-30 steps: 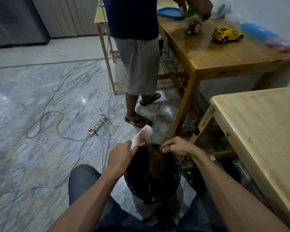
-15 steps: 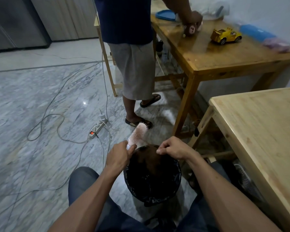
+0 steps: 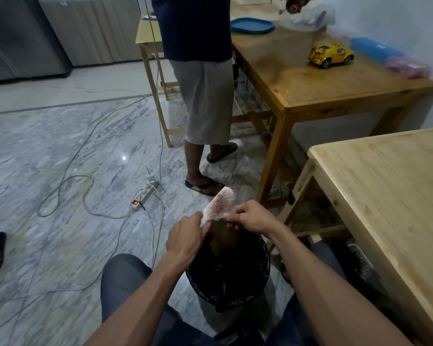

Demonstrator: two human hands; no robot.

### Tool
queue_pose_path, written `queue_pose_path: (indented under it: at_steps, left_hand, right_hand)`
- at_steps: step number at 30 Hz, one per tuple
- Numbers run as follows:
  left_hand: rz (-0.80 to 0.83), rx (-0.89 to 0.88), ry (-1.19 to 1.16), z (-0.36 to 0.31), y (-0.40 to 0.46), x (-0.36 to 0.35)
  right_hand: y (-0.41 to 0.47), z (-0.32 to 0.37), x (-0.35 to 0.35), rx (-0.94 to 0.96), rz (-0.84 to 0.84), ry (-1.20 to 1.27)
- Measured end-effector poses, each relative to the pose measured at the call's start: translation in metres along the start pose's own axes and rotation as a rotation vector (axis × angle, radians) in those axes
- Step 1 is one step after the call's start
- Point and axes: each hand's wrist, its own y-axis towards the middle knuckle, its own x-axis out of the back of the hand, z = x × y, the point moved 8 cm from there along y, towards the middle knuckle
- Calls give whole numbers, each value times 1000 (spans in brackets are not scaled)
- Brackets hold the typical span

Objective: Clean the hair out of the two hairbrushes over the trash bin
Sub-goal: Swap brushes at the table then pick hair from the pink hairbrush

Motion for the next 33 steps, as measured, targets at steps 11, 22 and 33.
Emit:
queue_pose_path:
  at_steps: [11, 22, 33]
  left_hand:
    - [63, 140, -135, 42, 5, -2]
    - [23, -15, 25, 1, -12, 0]
    - [-33, 147, -69, 49, 0, 14]
  right_hand:
    - [-19, -15, 19, -109, 169, -162]
    - [-4, -3, -5, -71, 10, 105]
    - [-22, -9, 14, -78, 121, -112]
